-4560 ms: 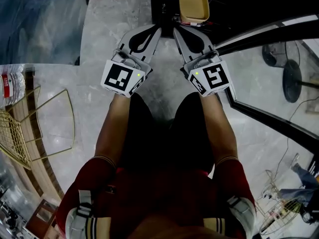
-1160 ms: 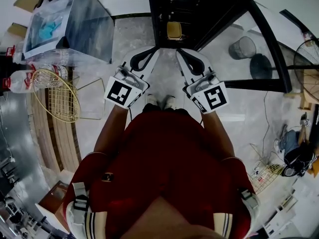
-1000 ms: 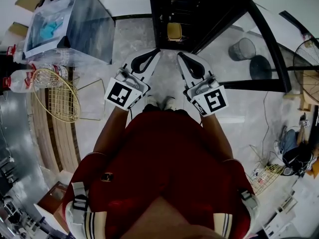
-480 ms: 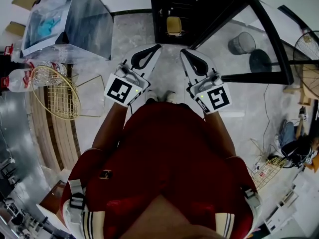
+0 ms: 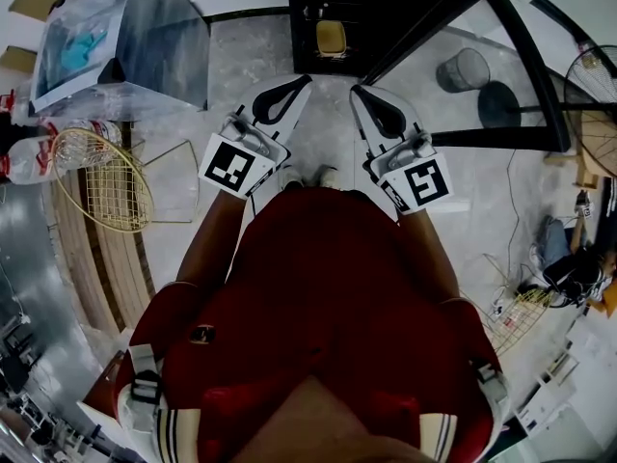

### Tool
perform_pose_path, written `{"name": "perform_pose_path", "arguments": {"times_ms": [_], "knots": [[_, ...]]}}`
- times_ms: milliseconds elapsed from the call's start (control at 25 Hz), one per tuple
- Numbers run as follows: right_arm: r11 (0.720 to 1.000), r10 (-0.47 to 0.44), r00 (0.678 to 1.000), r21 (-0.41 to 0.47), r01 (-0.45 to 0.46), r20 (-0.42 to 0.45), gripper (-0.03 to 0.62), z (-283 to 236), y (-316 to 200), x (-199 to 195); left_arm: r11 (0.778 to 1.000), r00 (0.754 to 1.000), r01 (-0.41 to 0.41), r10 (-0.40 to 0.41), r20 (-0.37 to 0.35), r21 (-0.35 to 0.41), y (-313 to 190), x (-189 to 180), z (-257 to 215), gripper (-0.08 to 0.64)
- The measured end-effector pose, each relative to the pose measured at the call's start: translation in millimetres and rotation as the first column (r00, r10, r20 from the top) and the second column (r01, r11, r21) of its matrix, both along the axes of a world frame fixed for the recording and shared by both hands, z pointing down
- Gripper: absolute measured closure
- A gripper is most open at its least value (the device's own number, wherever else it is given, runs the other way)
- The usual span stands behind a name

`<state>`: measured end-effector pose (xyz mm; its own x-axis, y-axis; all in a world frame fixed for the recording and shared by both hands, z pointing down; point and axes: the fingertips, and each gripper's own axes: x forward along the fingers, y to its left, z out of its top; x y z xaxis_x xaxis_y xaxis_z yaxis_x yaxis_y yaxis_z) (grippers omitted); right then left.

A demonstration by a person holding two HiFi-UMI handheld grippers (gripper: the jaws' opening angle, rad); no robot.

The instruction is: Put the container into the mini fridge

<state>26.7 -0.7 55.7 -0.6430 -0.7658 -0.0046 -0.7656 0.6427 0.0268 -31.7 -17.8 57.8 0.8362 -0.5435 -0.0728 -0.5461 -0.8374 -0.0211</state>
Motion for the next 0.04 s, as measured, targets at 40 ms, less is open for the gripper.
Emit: {"name": "perform_pose_path", "arguments": {"times_ms": [40], "knots": [[1.000,0.002,1.000,-0.001,-0.002,-0.002,0.592,0.9,-0.3,-0.2,1.000,1.000,-0.001,0.001,-0.003,0.001,-0.7,-0.4,0.0,0.554]]}}
